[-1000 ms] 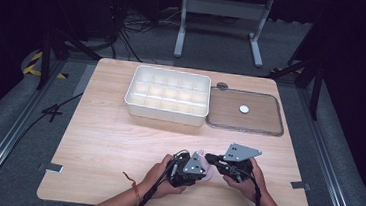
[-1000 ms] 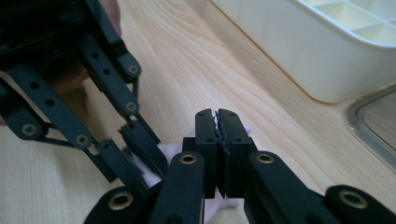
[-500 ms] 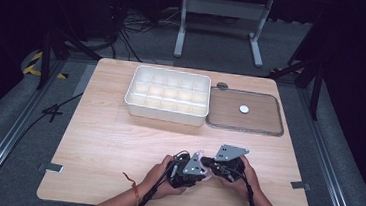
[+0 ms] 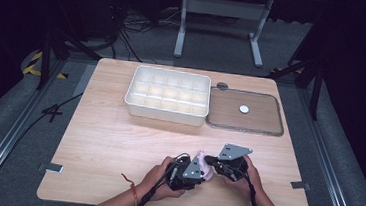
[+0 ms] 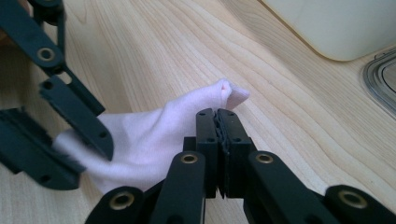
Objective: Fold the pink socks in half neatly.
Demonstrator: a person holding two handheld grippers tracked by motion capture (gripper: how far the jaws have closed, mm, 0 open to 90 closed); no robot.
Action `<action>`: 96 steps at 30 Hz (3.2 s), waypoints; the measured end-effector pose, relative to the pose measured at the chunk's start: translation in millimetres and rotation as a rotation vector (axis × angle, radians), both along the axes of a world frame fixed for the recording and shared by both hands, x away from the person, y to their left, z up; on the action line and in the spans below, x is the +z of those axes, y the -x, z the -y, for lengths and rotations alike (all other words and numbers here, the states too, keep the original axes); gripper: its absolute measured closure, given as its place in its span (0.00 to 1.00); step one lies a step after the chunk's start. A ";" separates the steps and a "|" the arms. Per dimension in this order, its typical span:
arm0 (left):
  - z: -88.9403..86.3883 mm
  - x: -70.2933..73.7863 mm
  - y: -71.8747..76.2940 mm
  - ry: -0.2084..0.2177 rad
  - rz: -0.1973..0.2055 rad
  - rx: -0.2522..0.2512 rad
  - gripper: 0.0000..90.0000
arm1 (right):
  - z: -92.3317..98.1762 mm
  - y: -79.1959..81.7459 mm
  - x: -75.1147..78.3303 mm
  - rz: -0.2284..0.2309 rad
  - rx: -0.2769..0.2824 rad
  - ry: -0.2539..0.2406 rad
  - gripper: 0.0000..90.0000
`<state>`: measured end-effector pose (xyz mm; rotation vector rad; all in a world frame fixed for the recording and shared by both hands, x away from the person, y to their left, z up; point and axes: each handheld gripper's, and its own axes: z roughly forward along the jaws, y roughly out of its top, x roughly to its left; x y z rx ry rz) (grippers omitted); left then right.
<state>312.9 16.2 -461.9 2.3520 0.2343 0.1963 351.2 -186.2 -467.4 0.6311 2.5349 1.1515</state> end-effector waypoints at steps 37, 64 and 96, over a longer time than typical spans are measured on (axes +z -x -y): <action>-4.8 -5.2 -3.8 -0.023 0.019 -0.038 0.98 | -1.4 1.7 -0.3 0.009 0.008 0.012 0.98; 8.8 -9.9 -5.8 0.040 0.006 -0.052 0.95 | -2.0 2.7 -0.7 0.016 0.003 0.015 0.98; 11.2 -11.7 -3.2 0.036 -0.007 -0.052 0.97 | -0.3 13.9 5.4 0.044 0.029 0.026 0.99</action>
